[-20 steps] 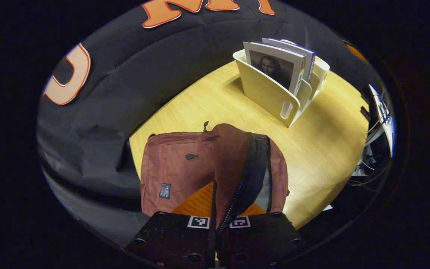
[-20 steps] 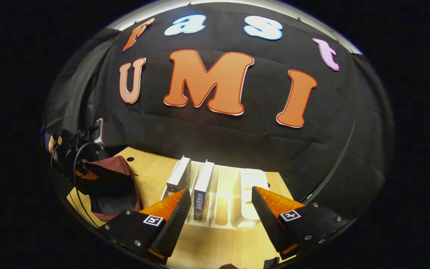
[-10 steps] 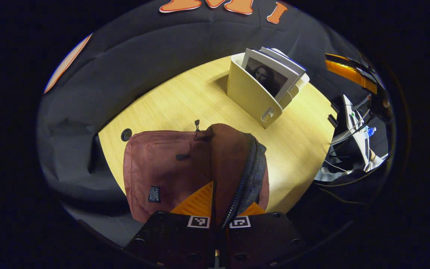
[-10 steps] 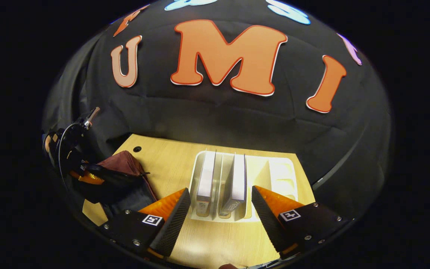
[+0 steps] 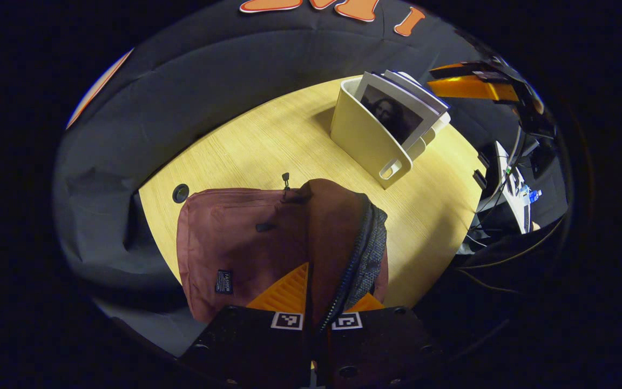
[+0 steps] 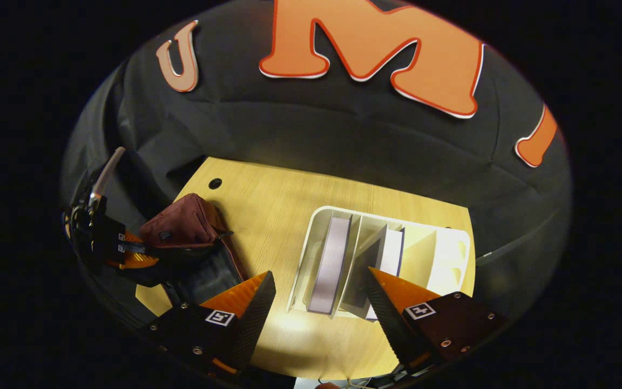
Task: Open the schoolbag, grab two books from the bookshelf and put them into the schoolbag.
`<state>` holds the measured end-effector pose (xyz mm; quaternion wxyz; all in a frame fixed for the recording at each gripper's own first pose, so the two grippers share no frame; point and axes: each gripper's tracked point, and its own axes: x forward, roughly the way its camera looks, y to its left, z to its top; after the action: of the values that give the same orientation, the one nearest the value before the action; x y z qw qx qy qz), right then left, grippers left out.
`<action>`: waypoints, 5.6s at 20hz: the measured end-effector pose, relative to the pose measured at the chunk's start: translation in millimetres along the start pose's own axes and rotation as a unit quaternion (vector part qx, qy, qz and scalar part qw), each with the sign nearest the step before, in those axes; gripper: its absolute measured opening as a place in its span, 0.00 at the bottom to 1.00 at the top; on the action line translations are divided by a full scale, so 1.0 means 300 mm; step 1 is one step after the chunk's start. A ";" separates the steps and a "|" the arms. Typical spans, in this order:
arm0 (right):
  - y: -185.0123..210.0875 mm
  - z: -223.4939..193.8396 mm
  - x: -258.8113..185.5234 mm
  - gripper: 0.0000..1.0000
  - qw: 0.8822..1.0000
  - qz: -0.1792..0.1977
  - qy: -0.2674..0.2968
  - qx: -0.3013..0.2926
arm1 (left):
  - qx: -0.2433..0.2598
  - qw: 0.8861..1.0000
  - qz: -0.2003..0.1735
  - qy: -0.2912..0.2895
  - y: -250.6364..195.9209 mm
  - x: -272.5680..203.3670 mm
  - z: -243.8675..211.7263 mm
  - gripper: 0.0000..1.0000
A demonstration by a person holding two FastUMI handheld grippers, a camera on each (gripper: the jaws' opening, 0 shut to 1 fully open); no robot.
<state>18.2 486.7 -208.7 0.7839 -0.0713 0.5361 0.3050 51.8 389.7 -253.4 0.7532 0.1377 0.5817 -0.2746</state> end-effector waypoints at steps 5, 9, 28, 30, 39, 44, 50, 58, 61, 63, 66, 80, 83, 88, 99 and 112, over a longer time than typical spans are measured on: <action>-0.036 -0.015 0.156 0.98 0.996 0.002 0.084 0.035 | 0.001 1.000 0.005 0.003 0.003 0.004 -0.005 0.00; -0.049 -0.049 0.250 0.96 0.989 -0.007 0.137 0.053 | -0.009 1.000 0.003 0.004 0.005 0.013 -0.014 0.00; -0.108 -0.039 0.148 0.39 0.983 -0.038 0.150 0.099 | -0.024 1.000 0.008 0.003 0.001 0.017 -0.020 0.00; -0.101 -0.015 0.075 0.38 0.985 -0.030 0.134 0.103 | -0.024 1.000 0.007 0.002 -0.001 0.013 -0.020 0.00; -0.063 0.028 -0.242 0.37 0.991 -0.005 0.066 0.115 | -0.015 1.000 0.008 -0.005 -0.002 0.008 -0.033 0.00; -0.012 0.011 -0.311 0.37 0.987 0.029 0.026 0.154 | -0.009 1.000 0.011 -0.003 -0.003 0.014 -0.031 0.00; 0.122 -0.109 -0.294 0.36 0.977 0.078 0.022 0.195 | -0.010 1.000 0.015 -0.004 -0.013 0.013 -0.029 0.00; 0.314 -0.233 -0.204 0.36 0.944 0.159 0.008 0.289 | -0.009 1.000 0.026 -0.009 -0.029 -0.012 -0.026 0.00; 0.403 -0.289 -0.133 0.36 0.919 0.198 0.008 0.341 | -0.011 0.999 0.027 -0.015 -0.036 -0.012 -0.027 0.00; 0.442 -0.328 -0.068 0.36 0.908 0.203 0.008 0.365 | -0.014 0.999 0.026 -0.018 -0.047 -0.009 -0.027 0.00; 0.499 -0.344 0.025 0.36 0.884 0.220 -0.007 0.412 | -0.014 0.999 0.026 -0.025 -0.064 -0.001 -0.023 0.00; 0.785 -0.339 0.301 0.36 0.832 0.279 -0.056 0.477 | 0.019 0.996 0.024 -0.078 -0.110 -0.034 0.008 0.00; 0.831 -0.344 0.369 0.36 0.835 0.264 -0.062 0.478 | 0.033 0.995 0.014 -0.093 -0.144 -0.034 0.020 0.05; 0.834 -0.329 0.407 0.36 0.834 0.241 -0.089 0.488 | 0.015 0.994 0.017 -0.111 -0.126 -0.040 0.011 0.05; 0.741 -0.475 0.375 0.94 0.866 0.184 0.008 0.466 | -0.031 0.992 0.010 -0.124 -0.092 0.011 -0.012 0.00; 0.326 -0.521 0.070 0.95 0.925 0.126 -0.015 0.357 | -0.049 0.992 0.005 -0.117 -0.129 0.081 -0.033 0.00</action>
<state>-155.6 504.9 -271.1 0.7205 0.2863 0.6019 0.1912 25.8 357.4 -274.9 0.8233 0.0708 0.5015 -0.2562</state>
